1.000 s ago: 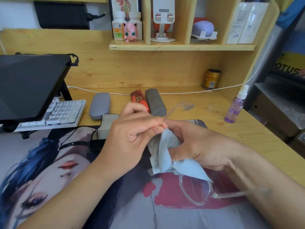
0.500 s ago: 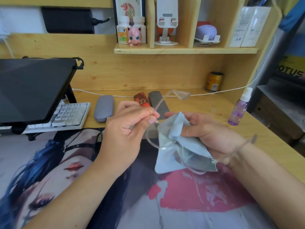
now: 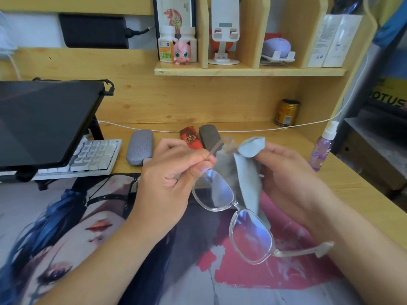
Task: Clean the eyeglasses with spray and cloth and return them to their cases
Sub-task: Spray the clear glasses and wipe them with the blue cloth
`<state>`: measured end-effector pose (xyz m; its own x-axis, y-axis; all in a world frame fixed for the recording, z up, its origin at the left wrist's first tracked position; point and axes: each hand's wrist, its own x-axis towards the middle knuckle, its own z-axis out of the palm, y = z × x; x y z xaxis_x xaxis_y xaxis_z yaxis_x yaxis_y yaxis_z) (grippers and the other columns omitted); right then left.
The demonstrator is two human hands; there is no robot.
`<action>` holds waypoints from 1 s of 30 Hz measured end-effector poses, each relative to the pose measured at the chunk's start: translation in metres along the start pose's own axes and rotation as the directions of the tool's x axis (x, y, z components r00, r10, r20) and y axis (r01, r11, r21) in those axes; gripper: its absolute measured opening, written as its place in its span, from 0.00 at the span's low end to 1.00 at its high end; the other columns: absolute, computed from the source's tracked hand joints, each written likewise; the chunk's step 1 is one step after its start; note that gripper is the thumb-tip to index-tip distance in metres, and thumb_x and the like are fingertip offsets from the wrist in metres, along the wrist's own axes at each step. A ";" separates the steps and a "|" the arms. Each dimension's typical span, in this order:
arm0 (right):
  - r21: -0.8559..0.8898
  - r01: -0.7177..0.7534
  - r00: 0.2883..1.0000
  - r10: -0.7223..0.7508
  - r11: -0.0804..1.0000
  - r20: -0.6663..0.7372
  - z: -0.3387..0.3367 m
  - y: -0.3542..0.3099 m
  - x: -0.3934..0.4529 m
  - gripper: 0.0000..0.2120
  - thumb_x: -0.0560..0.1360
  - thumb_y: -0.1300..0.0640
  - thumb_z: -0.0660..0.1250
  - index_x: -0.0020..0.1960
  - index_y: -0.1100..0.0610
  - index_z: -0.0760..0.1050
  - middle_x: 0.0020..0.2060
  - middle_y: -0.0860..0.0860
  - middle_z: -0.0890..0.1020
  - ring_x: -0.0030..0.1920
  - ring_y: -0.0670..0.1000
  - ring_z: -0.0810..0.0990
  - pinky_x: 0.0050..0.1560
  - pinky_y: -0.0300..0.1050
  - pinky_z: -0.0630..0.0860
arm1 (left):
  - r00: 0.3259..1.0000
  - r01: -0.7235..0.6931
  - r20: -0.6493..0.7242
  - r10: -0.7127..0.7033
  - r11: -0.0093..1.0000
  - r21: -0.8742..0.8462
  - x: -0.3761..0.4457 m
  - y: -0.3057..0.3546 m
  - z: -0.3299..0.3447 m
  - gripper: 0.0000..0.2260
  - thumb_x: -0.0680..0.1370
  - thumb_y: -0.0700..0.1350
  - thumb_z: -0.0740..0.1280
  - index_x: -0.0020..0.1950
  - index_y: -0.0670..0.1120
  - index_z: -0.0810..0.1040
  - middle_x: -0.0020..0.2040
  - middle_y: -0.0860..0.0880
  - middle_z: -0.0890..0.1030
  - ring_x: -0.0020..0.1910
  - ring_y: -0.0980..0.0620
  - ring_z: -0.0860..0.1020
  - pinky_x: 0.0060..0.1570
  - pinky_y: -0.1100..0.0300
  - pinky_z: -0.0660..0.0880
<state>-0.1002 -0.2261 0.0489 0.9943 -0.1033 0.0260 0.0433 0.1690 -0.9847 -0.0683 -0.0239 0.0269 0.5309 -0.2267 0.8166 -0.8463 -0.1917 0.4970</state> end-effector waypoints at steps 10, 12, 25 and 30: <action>-0.868 0.400 0.619 -0.785 0.296 0.017 -0.013 -0.014 0.013 0.06 0.72 0.60 0.70 0.39 0.60 0.74 0.42 0.51 0.74 0.42 0.50 0.73 0.41 0.44 0.69 | 0.999 -0.020 0.029 0.022 0.998 -0.058 -0.002 0.004 0.010 0.06 0.81 0.45 0.66 0.51 0.55 0.80 0.43 0.57 0.82 0.45 0.43 0.76 0.59 0.66 0.67; -0.923 0.366 0.482 -0.872 0.118 0.080 -0.011 -0.024 0.016 0.10 0.72 0.60 0.67 0.34 0.63 0.73 0.47 0.56 0.75 0.49 0.57 0.73 0.48 0.44 0.66 | 0.999 -0.015 0.030 0.017 0.999 -0.052 -0.003 0.003 0.011 0.06 0.81 0.45 0.65 0.50 0.54 0.81 0.44 0.56 0.83 0.46 0.45 0.75 0.57 0.64 0.68; -0.361 0.031 0.986 0.031 0.932 0.166 0.020 -0.008 0.000 0.30 0.68 0.44 0.66 0.50 0.73 0.74 0.43 0.70 0.80 0.43 0.60 0.78 0.51 0.67 0.74 | 0.997 0.058 -0.053 -0.057 0.998 0.020 -0.005 -0.008 0.012 0.07 0.80 0.41 0.67 0.52 0.50 0.84 0.43 0.50 0.83 0.49 0.49 0.76 0.52 0.63 0.71; -0.076 -0.155 0.898 0.173 0.985 0.404 -0.005 -0.007 0.002 0.17 0.71 0.61 0.61 0.51 0.68 0.83 0.46 0.61 0.82 0.45 0.55 0.78 0.51 0.50 0.75 | 0.996 0.068 -0.069 -0.065 0.997 0.046 -0.004 -0.012 0.007 0.07 0.81 0.41 0.67 0.52 0.47 0.85 0.45 0.55 0.83 0.50 0.50 0.76 0.53 0.62 0.72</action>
<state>-0.0993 -0.2323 0.0555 0.9400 0.3323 -0.0769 -0.1188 0.1077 -0.9871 -0.0596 -0.0274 0.0152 0.5801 -0.1471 0.8012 -0.8054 -0.2503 0.5372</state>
